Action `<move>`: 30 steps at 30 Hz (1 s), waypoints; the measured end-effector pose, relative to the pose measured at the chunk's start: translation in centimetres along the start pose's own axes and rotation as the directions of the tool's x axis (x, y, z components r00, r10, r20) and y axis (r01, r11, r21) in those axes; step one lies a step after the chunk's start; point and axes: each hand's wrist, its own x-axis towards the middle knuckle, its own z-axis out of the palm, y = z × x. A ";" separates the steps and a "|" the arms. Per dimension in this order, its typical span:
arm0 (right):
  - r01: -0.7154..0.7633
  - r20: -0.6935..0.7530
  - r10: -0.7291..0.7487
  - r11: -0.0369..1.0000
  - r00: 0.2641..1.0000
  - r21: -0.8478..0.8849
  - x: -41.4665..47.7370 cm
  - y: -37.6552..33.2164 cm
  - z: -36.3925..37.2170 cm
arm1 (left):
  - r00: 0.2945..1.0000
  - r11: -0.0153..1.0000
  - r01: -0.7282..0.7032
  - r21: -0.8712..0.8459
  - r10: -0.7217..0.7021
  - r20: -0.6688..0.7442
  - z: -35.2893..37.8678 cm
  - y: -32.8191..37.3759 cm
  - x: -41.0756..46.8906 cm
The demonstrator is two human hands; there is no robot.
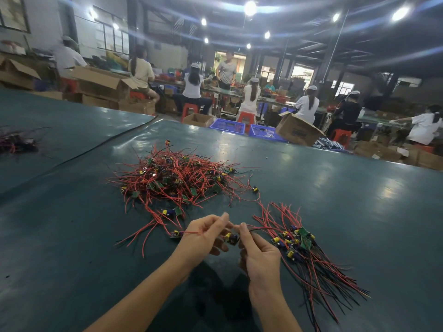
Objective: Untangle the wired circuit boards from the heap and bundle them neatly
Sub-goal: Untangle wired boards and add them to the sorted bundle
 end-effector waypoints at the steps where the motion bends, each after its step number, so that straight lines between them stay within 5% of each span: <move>1: 0.003 0.013 -0.003 1.000 1.000 -0.002 -0.1 -0.1 0.1 | 0.999 0.998 0.050 -0.036 -0.051 -0.017 0.1 0.0 0.0; 6: -0.037 -0.014 0.037 0.999 0.999 0.032 -0.1 -0.4 0.0 | 0.976 0.964 0.199 -0.176 -0.211 -0.053 -0.2 -0.2 0.3; 10: -0.012 0.040 0.011 1.000 0.999 0.018 -0.4 -0.5 0.4 | 0.967 0.965 0.252 -0.069 -0.248 0.062 -0.2 0.1 0.1; 17: 0.047 0.027 -0.045 0.995 0.999 -0.087 -0.4 -0.6 0.5 | 0.995 0.997 0.081 -0.006 -0.080 0.055 0.3 0.2 -0.2; 23: -0.198 -0.083 0.208 0.973 0.975 0.123 -0.1 -1.7 0.3 | 0.998 1.000 0.024 -0.013 -0.023 0.057 0.4 0.2 -0.2; 30: -0.049 -0.287 0.152 0.941 0.946 0.336 2.3 -2.4 -2.0 | 0.999 1.000 0.013 -0.005 -0.013 0.034 -0.3 0.8 0.0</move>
